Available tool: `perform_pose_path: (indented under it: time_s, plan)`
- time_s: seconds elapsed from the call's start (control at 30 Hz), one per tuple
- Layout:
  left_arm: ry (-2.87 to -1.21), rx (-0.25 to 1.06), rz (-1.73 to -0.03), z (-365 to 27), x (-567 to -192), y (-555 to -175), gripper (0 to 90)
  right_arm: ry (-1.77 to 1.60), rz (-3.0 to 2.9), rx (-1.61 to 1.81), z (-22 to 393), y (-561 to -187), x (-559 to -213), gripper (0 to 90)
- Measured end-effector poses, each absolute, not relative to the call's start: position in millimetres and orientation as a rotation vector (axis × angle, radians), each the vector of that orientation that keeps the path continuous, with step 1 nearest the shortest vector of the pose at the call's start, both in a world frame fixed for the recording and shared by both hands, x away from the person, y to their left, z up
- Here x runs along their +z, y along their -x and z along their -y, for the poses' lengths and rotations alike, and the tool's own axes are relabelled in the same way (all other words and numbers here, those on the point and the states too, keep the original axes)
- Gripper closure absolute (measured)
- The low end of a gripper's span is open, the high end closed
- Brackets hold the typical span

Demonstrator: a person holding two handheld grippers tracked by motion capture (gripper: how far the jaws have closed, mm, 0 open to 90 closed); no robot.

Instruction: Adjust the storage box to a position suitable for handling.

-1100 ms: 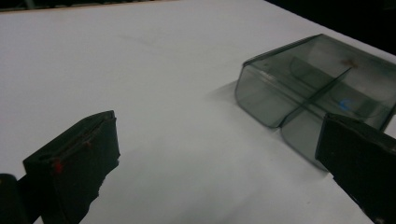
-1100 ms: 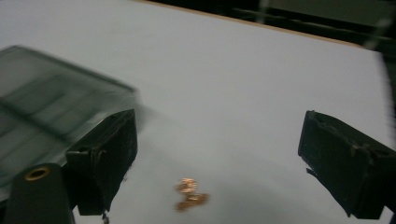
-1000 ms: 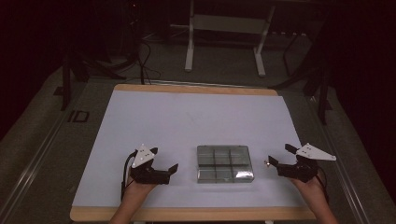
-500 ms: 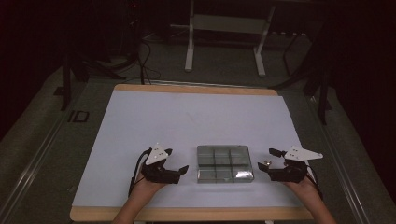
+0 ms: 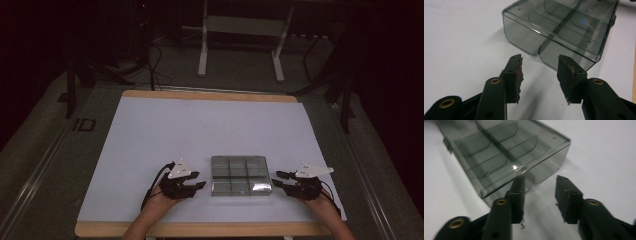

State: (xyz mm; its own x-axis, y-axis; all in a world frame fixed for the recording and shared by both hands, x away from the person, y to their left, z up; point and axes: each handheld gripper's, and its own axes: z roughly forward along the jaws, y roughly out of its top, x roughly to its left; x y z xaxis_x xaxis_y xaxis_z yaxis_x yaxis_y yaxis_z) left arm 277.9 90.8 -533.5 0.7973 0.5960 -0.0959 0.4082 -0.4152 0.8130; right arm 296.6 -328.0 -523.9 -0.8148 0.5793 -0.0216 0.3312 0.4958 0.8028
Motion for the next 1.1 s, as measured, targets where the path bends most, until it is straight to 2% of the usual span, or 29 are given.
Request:
perform_pose_path:
  time_s: [0.03, 0.1, 0.17, 0.27, 0.47, 1.1]
  plan:
    - [-2.072, 0.258, -0.744, -90, -534, -278, 59.6, -0.756, -2.464, 1.218, 327, -296, -525, 64.4]
    - [-2.089, 0.254, -0.738, -88, -536, -279, 59.9, -0.749, -2.476, 1.214, 326, -296, -526, 67.0]
    - [-2.104, 0.249, -0.725, -88, -537, -278, 69.4, -0.729, -2.500, 1.212, 324, -296, -528, 75.5]
    - [-2.118, 0.222, -0.702, -85, -537, -277, 77.4, -0.709, -2.515, 1.202, 324, -295, -529, 82.4]
    - [-2.139, 0.221, -0.649, -77, -536, -274, 89.2, -0.689, -2.537, 1.205, 325, -294, -528, 89.7]
    - [-2.164, 0.214, -0.610, -68, -534, -274, 89.9, -0.655, -2.561, 1.211, 321, -292, -527, 90.0]
